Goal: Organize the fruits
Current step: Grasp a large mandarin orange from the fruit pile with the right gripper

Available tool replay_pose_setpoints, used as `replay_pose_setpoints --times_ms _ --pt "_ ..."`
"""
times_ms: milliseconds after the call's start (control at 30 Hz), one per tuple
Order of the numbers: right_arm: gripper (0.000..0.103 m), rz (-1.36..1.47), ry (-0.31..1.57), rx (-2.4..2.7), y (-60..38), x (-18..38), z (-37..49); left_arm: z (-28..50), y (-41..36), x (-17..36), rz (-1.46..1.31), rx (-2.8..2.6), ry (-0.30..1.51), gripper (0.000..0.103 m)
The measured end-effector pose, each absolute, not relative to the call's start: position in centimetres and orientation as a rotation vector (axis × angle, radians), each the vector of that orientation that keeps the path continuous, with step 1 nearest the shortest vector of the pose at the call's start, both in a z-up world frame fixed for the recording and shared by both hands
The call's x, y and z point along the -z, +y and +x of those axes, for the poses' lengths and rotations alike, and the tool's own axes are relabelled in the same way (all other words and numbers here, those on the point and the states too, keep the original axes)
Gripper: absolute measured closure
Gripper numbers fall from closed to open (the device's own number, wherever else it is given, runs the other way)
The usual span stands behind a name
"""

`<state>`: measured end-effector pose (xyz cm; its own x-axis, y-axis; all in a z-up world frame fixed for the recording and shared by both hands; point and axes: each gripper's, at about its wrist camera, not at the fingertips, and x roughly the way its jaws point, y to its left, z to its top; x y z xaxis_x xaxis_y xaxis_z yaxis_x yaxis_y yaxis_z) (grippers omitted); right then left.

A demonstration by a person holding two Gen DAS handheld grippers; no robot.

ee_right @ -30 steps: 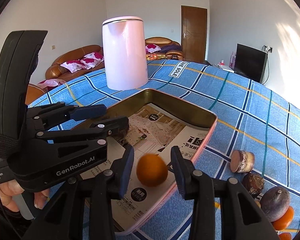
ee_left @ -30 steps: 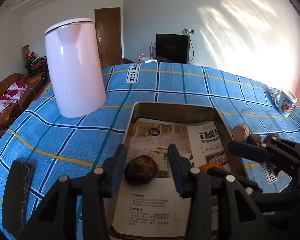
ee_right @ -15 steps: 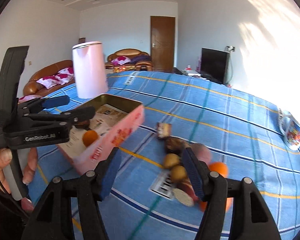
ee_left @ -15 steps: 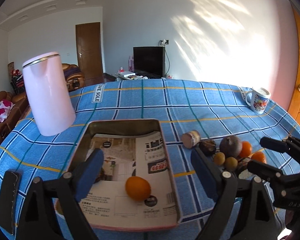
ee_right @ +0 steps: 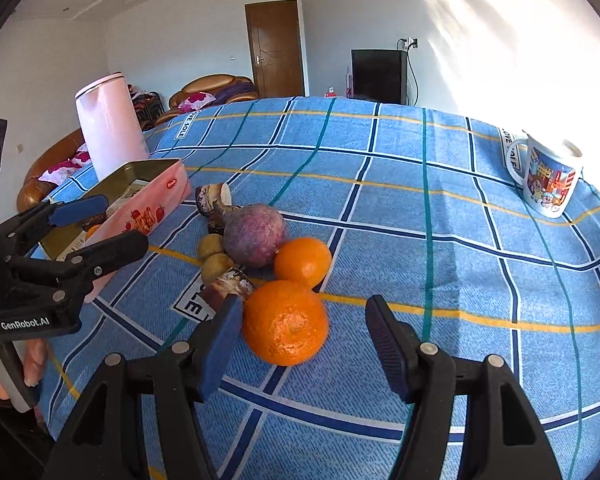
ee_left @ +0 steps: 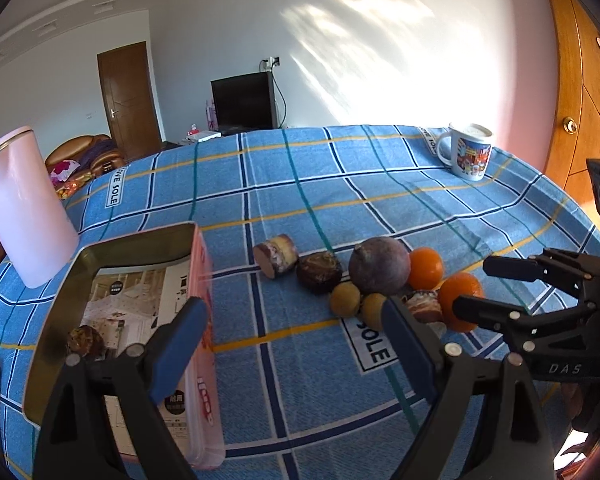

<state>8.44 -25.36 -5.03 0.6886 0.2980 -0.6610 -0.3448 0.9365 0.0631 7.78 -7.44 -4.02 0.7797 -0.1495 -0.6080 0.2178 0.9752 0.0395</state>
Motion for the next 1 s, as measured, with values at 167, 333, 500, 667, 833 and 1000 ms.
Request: replay_pose_setpoints --times_ms 167,333,500,667,833,1000 --pt "0.038 -0.054 0.781 -0.399 -24.7 5.9 9.1 8.1 -8.1 4.4 0.110 0.221 0.666 0.012" --pt "0.054 -0.055 0.775 -0.420 -24.4 6.1 8.6 7.9 -9.0 4.5 0.125 0.247 0.669 0.013" --pt "0.054 -0.033 0.705 -0.310 -25.8 5.5 7.7 7.7 -10.6 4.7 0.163 0.277 0.670 0.015" --pt "0.054 0.005 0.692 -0.240 -27.5 5.4 7.8 8.0 -12.1 5.2 0.165 0.341 0.716 0.039" --pt "0.054 0.023 0.700 -0.250 -27.8 5.4 7.9 8.2 -13.3 6.0 0.166 0.376 0.757 0.044" --pt "0.054 0.033 0.703 -0.253 -27.9 5.5 8.0 8.7 -14.3 6.5 0.174 0.396 0.793 0.044"
